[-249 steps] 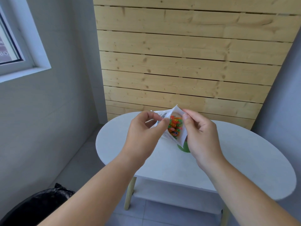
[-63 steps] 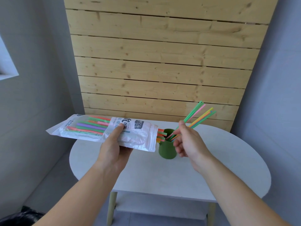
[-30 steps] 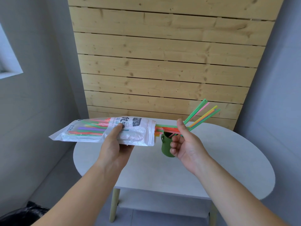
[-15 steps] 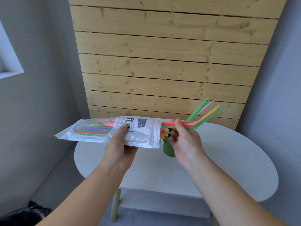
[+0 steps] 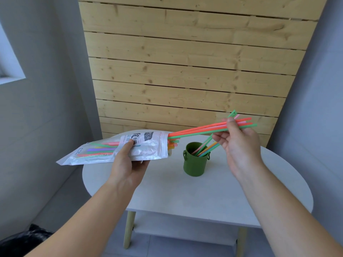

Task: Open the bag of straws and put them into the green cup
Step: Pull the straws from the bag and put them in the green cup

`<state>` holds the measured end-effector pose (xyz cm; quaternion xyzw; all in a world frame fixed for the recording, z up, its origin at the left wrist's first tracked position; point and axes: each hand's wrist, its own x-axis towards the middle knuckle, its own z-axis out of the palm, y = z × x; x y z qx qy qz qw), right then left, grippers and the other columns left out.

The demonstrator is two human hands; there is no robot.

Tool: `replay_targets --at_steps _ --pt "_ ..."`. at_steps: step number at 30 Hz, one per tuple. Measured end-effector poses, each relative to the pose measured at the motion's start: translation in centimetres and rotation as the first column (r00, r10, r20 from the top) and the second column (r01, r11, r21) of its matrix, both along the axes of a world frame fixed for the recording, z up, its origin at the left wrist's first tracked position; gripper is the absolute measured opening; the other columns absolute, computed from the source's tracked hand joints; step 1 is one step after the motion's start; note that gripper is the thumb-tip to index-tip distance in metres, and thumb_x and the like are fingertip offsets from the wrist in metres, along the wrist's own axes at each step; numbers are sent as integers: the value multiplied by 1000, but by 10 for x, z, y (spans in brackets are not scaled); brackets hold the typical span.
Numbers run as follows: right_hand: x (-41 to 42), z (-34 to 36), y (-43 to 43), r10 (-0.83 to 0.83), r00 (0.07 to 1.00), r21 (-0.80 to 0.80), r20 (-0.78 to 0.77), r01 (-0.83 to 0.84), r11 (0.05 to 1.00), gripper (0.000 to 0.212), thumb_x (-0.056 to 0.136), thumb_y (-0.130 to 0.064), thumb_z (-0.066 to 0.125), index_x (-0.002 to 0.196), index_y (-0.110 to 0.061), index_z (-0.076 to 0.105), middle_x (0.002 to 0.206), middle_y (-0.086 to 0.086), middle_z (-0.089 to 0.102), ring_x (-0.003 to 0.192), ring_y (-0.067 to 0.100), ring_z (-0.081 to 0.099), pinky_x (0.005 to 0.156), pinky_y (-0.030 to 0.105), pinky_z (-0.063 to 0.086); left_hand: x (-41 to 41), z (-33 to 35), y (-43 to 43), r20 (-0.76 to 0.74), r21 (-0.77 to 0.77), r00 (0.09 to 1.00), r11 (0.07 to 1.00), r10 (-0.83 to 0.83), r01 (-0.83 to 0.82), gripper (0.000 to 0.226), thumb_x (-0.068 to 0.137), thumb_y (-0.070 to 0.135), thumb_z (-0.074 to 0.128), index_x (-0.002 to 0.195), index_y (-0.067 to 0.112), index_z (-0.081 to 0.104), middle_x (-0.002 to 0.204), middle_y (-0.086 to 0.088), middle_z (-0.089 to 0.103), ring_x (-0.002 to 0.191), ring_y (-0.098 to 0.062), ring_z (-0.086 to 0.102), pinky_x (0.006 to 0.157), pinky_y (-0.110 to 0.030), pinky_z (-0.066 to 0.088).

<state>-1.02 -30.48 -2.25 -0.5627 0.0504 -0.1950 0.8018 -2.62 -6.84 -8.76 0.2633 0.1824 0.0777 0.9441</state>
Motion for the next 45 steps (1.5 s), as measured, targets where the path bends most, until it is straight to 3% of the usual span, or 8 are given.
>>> replay_targets --at_steps 7,10,14,19,24,28,33,45 --pt "2 13 -34 -80 997 -110 26 82 991 25 100 -22 57 83 -12 72 77 6 73 63 16 70 63 27 58 4 -7 4 -5 14 1000 1000 26 -26 9 97 12 67 106 10 69 90 -5 83 77 -20 81 66 -36 66" --pt "3 16 -48 -185 981 -179 54 192 965 32 97 -24 55 72 -18 74 82 9 78 65 20 71 70 36 59 5 -10 3 -27 34 999 999 27 -26 8 97 13 67 105 12 69 86 -4 83 78 -18 80 68 -36 64" --pt "3 17 -59 -318 943 -271 100 333 903 25 90 -32 57 70 -21 68 56 -13 71 52 7 69 70 39 60 5 -13 0 -32 49 999 999 16 -15 7 98 13 66 104 12 69 85 -3 83 84 -19 79 67 -35 64" --pt "6 9 -60 -342 928 -406 150 373 834 28 94 -34 55 70 -21 64 54 -7 68 50 4 70 52 20 55 4 -11 -7 -11 51 1000 999 -15 15 8 98 12 65 105 11 69 85 -4 82 76 -19 80 60 -34 65" --pt "16 -6 -54 -337 934 -561 120 344 753 39 97 -33 56 75 -2 64 61 8 67 49 3 68 44 15 46 3 -8 -10 8 68 999 997 -37 37 11 98 12 65 109 11 69 89 -4 83 81 -20 81 64 -34 65" --pt "24 -17 -44 -278 959 -607 64 259 752 35 97 -33 58 69 -12 65 60 3 68 51 7 69 40 8 40 1 -9 -11 29 104 998 993 -61 58 14 100 12 63 112 12 69 92 -4 83 84 -20 81 64 -33 65" --pt "33 -34 -33 -212 976 -650 -50 129 749 36 94 -41 61 81 -8 70 69 2 74 55 14 73 68 40 62 0 -10 -10 34 127 996 989 -87 82 18 100 12 62 117 11 68 99 -5 82 89 -20 80 69 -34 65" --pt "35 -55 -30 -164 975 -565 -149 52 823 29 86 -42 75 88 -15 66 68 -1 69 54 12 72 78 51 62 -2 -6 -8 61 126 993 988 -97 88 20 100 11 62 120 11 67 101 -6 82 92 -22 80 73 -36 65"
